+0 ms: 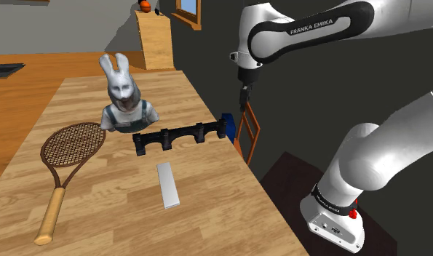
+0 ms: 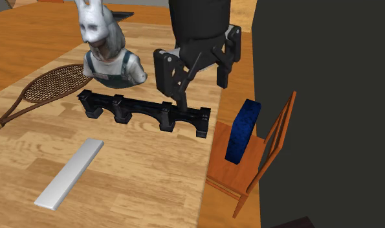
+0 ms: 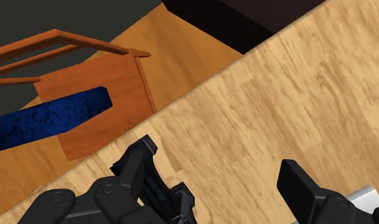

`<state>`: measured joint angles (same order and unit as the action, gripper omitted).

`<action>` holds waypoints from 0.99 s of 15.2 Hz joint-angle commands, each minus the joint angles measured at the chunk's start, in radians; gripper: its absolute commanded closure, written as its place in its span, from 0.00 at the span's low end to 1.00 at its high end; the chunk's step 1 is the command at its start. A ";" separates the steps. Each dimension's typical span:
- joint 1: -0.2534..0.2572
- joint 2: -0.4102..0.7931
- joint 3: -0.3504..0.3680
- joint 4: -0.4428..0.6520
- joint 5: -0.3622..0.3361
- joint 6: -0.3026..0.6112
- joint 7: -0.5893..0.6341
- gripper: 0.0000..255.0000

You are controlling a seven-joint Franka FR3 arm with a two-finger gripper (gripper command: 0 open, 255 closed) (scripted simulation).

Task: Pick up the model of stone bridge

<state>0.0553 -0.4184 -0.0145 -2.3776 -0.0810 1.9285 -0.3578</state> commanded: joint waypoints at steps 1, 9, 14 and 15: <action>0.010 0.078 -0.010 0.031 0.002 0.058 -0.051 0.00; 0.050 0.365 -0.015 0.175 0.034 0.232 -0.232 0.00; 0.066 0.540 0.004 0.298 0.060 0.302 -0.340 0.00; 0.069 0.575 0.009 0.325 0.064 0.313 -0.360 0.00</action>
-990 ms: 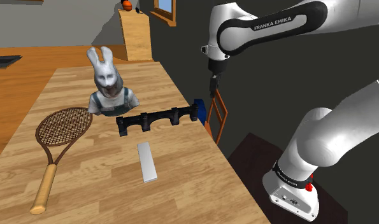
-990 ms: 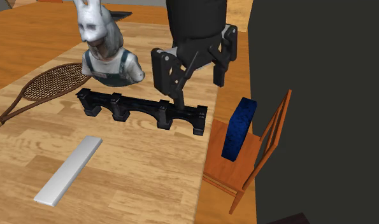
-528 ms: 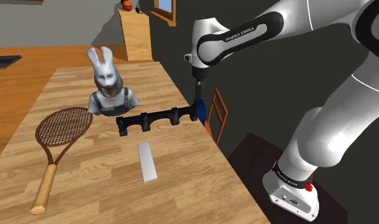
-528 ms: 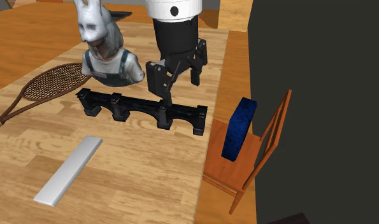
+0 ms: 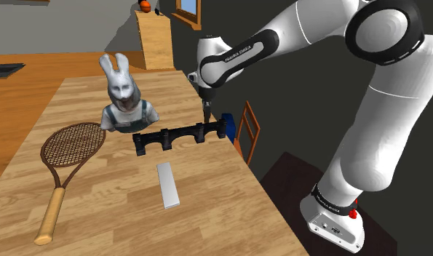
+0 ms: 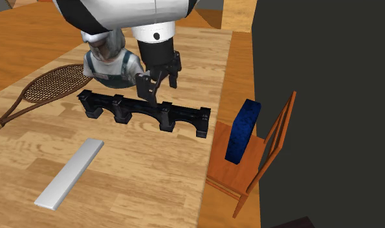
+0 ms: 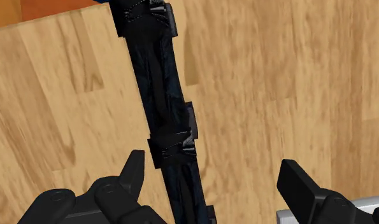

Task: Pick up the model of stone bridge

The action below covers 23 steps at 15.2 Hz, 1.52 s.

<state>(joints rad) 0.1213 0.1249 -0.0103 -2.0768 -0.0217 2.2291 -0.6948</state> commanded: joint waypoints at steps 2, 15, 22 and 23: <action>0.007 0.100 0.017 0.081 0.011 0.030 -0.063 0.00; 0.019 0.324 0.051 0.211 0.015 0.138 -0.150 0.00; 0.019 0.327 0.051 0.214 0.015 0.138 -0.150 1.00; 0.019 0.326 0.051 0.214 0.015 0.138 -0.150 1.00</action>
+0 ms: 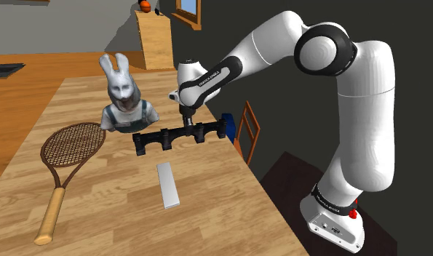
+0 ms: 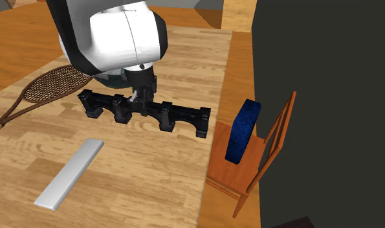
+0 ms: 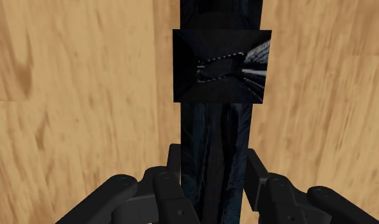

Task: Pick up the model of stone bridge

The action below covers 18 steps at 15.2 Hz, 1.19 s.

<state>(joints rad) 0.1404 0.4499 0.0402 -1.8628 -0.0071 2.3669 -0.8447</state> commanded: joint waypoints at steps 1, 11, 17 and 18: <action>0.000 0.001 0.000 -0.001 0.000 0.000 0.001 1.00; -0.001 -0.063 0.002 0.021 0.003 -0.086 -0.001 1.00; -0.002 -0.103 0.003 0.049 0.005 -0.153 -0.001 1.00; -0.002 -0.109 0.003 0.054 0.005 -0.164 -0.001 1.00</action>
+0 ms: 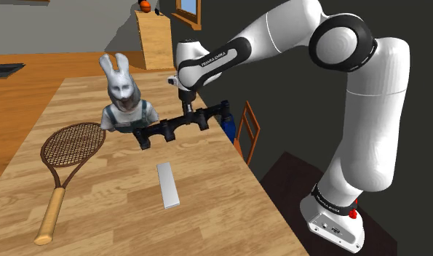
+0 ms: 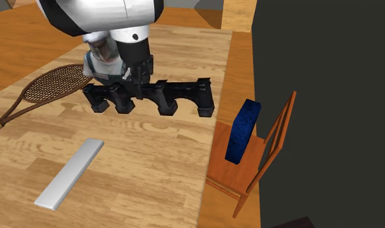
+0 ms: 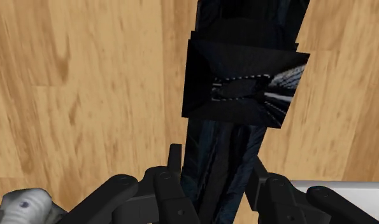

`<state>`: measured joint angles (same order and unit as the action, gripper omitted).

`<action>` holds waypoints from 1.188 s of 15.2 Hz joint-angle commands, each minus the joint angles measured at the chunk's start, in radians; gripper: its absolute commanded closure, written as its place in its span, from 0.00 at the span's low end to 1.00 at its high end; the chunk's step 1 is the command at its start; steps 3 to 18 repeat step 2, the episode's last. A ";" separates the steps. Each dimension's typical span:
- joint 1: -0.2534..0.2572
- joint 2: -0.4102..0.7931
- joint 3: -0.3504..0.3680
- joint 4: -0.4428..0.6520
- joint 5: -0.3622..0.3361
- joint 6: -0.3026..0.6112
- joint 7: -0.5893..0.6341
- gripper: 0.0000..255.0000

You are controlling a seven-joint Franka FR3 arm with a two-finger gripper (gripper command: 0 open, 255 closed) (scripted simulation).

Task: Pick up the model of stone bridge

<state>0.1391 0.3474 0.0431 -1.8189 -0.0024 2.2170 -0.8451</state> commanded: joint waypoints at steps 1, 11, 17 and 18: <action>-0.001 -0.007 0.000 0.011 0.001 -0.016 -0.001 1.00; -0.001 -0.007 0.000 0.011 0.001 -0.016 -0.001 1.00; -0.001 -0.007 0.000 0.011 0.001 -0.016 -0.001 1.00; -0.001 -0.007 0.000 0.011 0.001 -0.016 -0.001 1.00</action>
